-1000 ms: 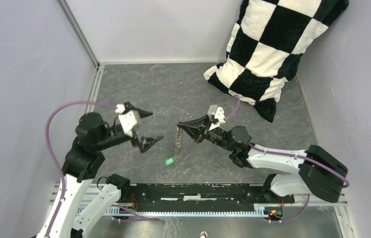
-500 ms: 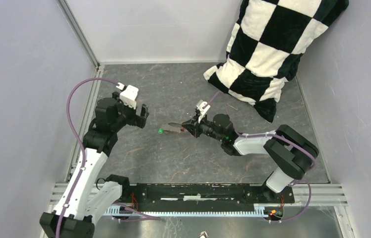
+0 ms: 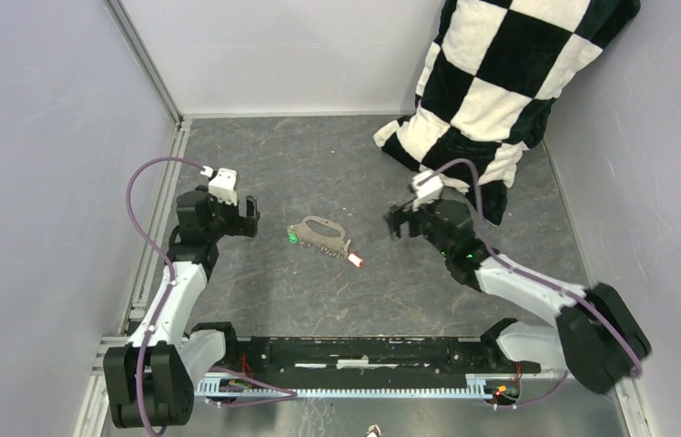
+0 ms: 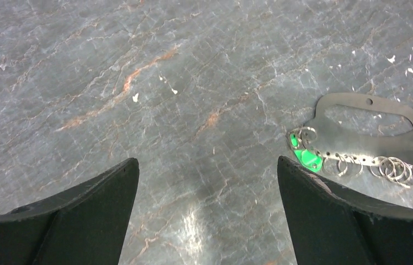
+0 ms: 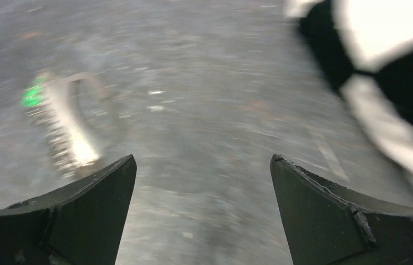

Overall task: Put the keys on the keyring
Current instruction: Place the keyring at the center of the board, then reset both arms

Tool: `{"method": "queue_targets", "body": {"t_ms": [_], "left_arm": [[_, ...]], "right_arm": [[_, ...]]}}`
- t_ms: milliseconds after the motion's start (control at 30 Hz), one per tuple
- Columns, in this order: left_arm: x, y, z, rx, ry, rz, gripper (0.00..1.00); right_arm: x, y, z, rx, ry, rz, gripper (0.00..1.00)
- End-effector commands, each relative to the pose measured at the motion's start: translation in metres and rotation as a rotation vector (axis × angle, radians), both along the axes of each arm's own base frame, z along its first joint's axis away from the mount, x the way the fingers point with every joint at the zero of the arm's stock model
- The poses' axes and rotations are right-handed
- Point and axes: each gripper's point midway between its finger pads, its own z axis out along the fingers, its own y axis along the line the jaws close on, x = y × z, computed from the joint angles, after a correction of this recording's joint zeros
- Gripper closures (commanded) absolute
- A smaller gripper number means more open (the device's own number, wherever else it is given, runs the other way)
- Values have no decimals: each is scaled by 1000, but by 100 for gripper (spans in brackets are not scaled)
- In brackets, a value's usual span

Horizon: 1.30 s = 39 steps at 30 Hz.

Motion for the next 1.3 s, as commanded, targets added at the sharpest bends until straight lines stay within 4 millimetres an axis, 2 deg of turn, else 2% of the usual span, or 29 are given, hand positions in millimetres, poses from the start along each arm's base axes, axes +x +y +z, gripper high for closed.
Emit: {"method": "queue_targets", "body": {"t_ms": [0, 167, 300, 433, 467, 567, 633, 667, 700, 767, 867, 900, 933, 967, 1000, 1033, 1100, 1267], "left_arm": [[30, 2, 21, -67, -189, 50, 0], [43, 9, 15, -65, -304, 81, 0], [45, 10, 4, -86, -390, 91, 0], [41, 1, 0, -143, -466, 62, 0], [42, -1, -6, -145, -441, 50, 0], [33, -1, -22, -147, -449, 55, 0], [23, -1, -26, -138, -502, 47, 0], [20, 2, -19, -138, -557, 67, 0], [19, 6, -14, -169, -595, 97, 0], [17, 8, -22, -171, -571, 115, 0], [30, 21, -35, -175, -492, 200, 0], [40, 22, -33, -179, -484, 208, 0], [44, 22, -41, -177, -442, 209, 0], [53, 23, -43, -175, -408, 214, 0], [56, 23, -49, -167, -379, 217, 0], [55, 22, -48, -164, -384, 215, 0], [54, 21, -47, -163, -388, 212, 0], [54, 21, -46, -163, -392, 211, 0]], "right_arm": [[10, -110, 12, -153, -86, -443, 2], [-5, -187, 24, -230, -225, -741, 2], [-22, -242, 20, -216, -274, -981, 2], [-27, -273, -1, -270, -260, -1053, 2], [-29, -278, -6, -269, -253, -1071, 2], [-29, -277, -16, -239, -276, -1026, 2], [-29, -274, -23, -233, -283, -994, 2], [-27, -272, -21, -223, -297, -982, 2], [-31, -273, -30, -240, -289, -973, 2], [-31, -276, -34, -270, -289, -973, 2], [-30, -281, -46, -253, -265, -973, 2], [-35, -285, -46, -228, -280, -998, 2], [-35, -284, -45, -228, -295, -980, 2], [-32, -278, -54, -245, -264, -938, 2], [-34, -279, -49, -231, -291, -940, 2], [-35, -280, -46, -232, -306, -945, 2], [-29, -277, -56, -232, -258, -914, 2], [-28, -279, -55, -221, -260, -910, 2]]}}
